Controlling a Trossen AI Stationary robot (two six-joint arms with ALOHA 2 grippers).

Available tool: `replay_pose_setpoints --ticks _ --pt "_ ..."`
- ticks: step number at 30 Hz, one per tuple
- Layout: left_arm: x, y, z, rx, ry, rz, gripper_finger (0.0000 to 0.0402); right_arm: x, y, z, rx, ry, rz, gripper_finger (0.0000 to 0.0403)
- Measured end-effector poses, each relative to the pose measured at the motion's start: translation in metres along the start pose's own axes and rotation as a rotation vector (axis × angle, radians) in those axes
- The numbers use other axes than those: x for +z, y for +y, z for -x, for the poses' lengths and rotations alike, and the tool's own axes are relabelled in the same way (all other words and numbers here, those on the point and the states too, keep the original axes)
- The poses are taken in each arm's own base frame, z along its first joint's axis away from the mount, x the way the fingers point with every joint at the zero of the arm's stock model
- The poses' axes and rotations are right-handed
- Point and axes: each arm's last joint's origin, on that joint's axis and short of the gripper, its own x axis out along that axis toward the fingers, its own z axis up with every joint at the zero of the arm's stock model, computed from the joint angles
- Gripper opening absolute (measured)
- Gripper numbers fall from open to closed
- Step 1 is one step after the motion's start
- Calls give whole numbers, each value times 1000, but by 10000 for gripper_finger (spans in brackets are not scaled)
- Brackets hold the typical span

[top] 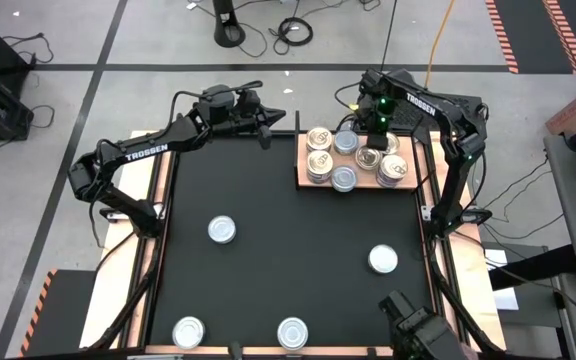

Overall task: Stack canned seafood by type on shelf
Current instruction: Stack the blue pink tuna can on top of the other blue pink tuna can on the shelf

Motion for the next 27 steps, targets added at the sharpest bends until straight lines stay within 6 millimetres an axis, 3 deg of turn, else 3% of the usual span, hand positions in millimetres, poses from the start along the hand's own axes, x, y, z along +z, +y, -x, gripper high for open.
replay_pose_setpoints --ticks 7,16,27 --pt "0 1 0 19 -1 -27 0 -1 1 3 7 9 -100 0" --pt "0 1 0 32 -1 -44 0 5 3 32 -39 -45 -142 0" --pt "0 1 0 32 -1 -44 0 5 6 34 -24 -31 -191 0"
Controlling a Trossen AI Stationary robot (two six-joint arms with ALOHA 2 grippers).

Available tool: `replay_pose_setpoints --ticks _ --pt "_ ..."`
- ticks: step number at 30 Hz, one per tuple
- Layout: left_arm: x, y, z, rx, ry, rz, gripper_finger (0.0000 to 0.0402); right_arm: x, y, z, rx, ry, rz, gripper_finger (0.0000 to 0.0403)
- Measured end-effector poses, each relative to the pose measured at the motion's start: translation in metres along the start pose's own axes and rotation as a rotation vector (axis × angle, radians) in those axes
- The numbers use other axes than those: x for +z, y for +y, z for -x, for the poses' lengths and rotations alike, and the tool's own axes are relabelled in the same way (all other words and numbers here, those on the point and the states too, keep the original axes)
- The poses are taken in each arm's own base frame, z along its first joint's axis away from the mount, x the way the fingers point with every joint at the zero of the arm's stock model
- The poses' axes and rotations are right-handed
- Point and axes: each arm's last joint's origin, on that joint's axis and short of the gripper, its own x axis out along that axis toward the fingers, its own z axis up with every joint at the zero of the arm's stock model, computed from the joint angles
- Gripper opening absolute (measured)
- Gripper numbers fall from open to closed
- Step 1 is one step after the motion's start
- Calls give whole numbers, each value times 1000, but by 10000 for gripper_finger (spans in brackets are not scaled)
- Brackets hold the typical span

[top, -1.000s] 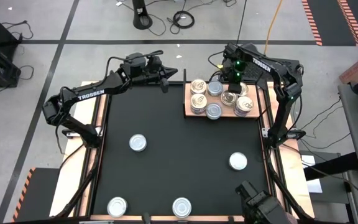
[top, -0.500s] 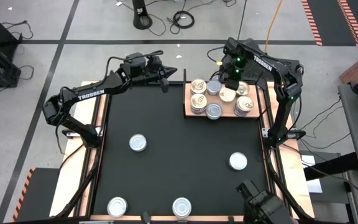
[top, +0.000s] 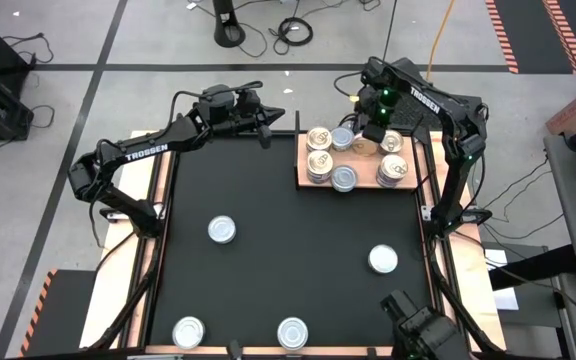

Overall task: Stack canned seafood by type on shelf
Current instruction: Stack the blue pink tuna can on top of the other blue pink tuna can on the shelf

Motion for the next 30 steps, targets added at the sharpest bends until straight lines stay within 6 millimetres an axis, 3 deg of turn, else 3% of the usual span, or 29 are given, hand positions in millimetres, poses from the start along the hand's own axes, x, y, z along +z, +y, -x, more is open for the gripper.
replay_pose_setpoints --ticks 11,15,23,30 --pt "0 0 0 0 0 0 0 -4 8 14 -37 -59 -45 2" --pt "0 0 0 0 -1 1 0 -4 9 16 -48 -69 -24 26" --pt "2 0 0 -3 -22 17 0 7 5 17 -156 -144 12 157" --pt "2 0 0 -10 -23 16 0 11 18 15 -179 -88 30 292"
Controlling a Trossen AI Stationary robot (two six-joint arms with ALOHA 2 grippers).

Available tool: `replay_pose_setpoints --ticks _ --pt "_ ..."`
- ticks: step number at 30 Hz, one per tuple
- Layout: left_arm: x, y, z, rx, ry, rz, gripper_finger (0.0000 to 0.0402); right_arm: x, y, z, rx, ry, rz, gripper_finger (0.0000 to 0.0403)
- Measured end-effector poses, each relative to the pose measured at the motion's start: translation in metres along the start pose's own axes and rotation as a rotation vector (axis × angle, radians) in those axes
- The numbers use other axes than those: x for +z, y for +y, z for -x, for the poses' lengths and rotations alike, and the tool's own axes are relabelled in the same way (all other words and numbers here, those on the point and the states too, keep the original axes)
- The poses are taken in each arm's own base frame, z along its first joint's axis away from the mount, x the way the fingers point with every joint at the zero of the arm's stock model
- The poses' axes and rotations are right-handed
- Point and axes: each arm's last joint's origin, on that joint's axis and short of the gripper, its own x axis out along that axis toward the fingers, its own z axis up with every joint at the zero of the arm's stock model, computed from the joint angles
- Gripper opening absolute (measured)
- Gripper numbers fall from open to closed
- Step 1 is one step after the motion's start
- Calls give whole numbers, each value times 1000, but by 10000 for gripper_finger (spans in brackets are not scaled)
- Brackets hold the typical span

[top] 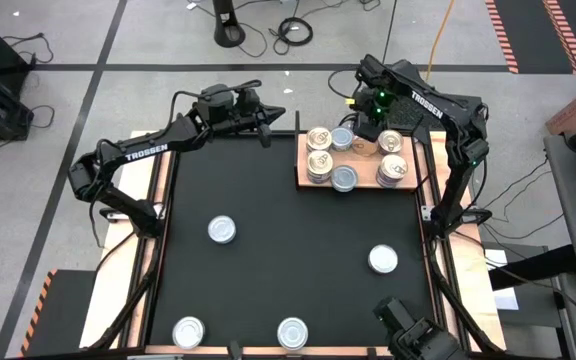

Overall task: Stack canned seafood by type on shelf
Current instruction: Stack the blue pink tuna can on top of the other blue pink tuna can on the shelf

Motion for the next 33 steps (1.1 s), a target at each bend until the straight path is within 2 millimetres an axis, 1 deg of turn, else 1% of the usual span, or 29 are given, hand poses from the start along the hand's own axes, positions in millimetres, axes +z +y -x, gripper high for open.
replay_pose_setpoints --ticks 4,7,11,14,18,24,33 --pt "1 0 0 -1 -8 1 0 0 11 1 25 32 34 339" --pt "-3 0 0 -1 9 -30 0 2 12 1 23 18 39 353" --pt "-4 0 0 -3 15 -39 0 4 9 -4 7 -7 60 356" --pt "-5 -3 -1 -10 28 -41 0 -2 4 -16 21 21 60 356" --pt "-6 -4 -1 -17 32 -42 0 -6 4 -27 33 46 93 356" --pt "-6 -5 -1 -20 33 -42 0 -5 2 -40 9 16 125 356" --pt "-7 -10 -2 -33 44 -49 0 -10 2 -57 12 32 134 351"
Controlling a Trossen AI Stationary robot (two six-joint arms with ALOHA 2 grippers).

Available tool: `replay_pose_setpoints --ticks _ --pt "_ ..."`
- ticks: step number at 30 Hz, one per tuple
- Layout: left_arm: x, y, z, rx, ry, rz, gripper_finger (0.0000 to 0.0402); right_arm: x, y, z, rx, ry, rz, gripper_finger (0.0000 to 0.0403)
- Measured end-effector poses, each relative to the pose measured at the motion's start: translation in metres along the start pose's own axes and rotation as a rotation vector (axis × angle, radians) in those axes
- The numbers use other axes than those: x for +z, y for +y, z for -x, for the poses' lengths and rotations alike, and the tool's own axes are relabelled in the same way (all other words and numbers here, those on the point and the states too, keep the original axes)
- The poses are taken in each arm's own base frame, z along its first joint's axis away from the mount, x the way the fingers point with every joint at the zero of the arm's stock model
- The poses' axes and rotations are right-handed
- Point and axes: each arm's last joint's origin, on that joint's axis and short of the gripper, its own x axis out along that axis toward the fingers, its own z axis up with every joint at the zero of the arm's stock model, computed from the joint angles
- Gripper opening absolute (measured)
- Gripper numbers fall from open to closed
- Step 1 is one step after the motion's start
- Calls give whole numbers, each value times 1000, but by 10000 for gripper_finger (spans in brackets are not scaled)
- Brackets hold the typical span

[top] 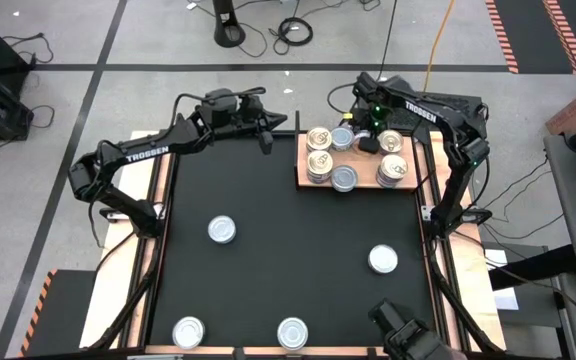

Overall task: Stack canned seafood by type on shelf
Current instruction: Stack the blue pink tuna can on top of the other blue pink tuna can on the shelf

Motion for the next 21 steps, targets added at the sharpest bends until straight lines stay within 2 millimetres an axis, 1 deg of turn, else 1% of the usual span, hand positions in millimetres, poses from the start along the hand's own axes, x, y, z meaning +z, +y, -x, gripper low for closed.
replay_pose_setpoints --ticks 3,7,10,15,16,21 --pt "0 -3 -1 -10 2 0 0 -1 1 -6 1 2 -11 338" --pt "0 -7 -1 -21 -1 -52 0 -4 5 -14 23 26 -14 303" --pt "0 -8 -1 -25 -3 -50 0 -4 5 -14 26 26 -18 265" --pt "-2 -13 -2 -37 20 -7 0 -4 5 -14 27 27 -66 184" --pt "-2 -13 -2 -38 22 -7 0 -4 5 -14 28 27 -66 173" --pt "-2 -16 -2 -46 20 0 0 -4 5 -10 31 36 -86 173"
